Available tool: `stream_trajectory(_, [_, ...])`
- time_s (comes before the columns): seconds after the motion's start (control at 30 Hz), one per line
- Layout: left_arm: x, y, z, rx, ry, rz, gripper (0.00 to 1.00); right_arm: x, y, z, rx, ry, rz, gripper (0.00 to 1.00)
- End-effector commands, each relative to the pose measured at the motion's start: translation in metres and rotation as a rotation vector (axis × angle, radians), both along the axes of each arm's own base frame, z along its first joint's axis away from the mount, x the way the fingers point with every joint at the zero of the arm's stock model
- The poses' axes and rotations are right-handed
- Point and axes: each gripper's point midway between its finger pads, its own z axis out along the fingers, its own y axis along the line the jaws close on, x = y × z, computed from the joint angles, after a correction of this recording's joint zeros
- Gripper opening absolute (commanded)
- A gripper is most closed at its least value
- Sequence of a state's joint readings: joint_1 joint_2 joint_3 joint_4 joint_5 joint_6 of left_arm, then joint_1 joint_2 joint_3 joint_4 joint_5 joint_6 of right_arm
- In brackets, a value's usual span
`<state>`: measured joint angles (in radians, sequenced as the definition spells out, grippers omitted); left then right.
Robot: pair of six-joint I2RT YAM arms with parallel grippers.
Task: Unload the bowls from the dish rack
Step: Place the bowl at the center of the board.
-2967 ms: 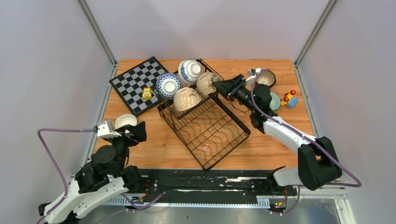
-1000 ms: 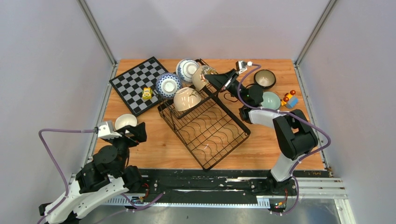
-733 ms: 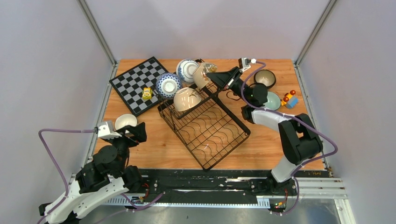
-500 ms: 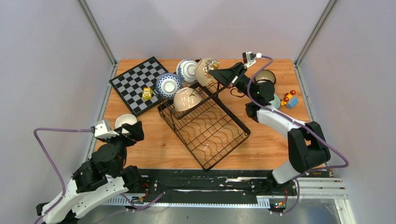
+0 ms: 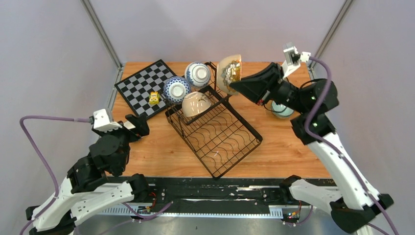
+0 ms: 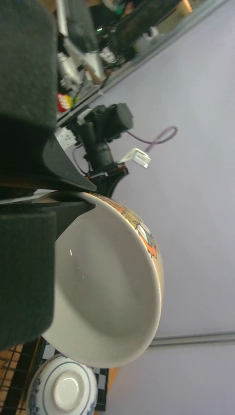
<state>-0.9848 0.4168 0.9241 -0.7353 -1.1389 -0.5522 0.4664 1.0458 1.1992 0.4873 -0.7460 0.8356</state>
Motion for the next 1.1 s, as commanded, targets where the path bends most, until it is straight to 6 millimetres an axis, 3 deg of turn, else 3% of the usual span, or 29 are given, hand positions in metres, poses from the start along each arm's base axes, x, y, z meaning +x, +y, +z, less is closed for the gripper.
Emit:
stream_trajectory(0.0, [-0.006,-0.033,0.045,-0.038,-0.142,-0.266,1.00,-0.048,-0.006,-0.016,-0.298,-0.219,-0.099,0.00])
stream_trajectory(0.07, [-0.013,-0.048,0.062,-0.074,-0.193,-0.375,1.00,-0.065,-0.006,-0.028,-0.389,-0.255,-0.109,0.00])
stream_trajectory(0.17, [-0.022,-0.073,0.079,-0.077,-0.201,-0.520,1.00,-0.072,-0.013,-0.054,-0.533,-0.291,-0.158,0.00])
stream_trajectory(0.27, [-0.025,-0.105,0.078,-0.024,-0.124,-0.656,1.00,-0.087,-0.010,-0.081,-0.677,-0.355,-0.155,0.00])
stream_trajectory(0.4, [-0.028,-0.126,0.066,0.013,0.031,-0.725,1.00,-0.098,-0.006,-0.105,-0.827,-0.498,-0.206,0.00])
stream_trajectory(0.6, [-0.053,-0.148,0.085,-0.135,0.009,-0.890,1.00,-0.118,0.013,-0.154,-1.077,-0.787,-0.223,0.00])
stream_trajectory(0.77, [-0.073,-0.176,0.063,-0.092,0.215,-1.041,1.00,-0.129,0.028,-0.175,-1.151,-0.918,-0.181,0.00])
stream_trajectory(1.07, [-0.088,-0.190,0.017,-0.021,0.381,-1.099,1.00,-0.141,0.059,-0.209,-1.229,-0.990,-0.080,0.00])
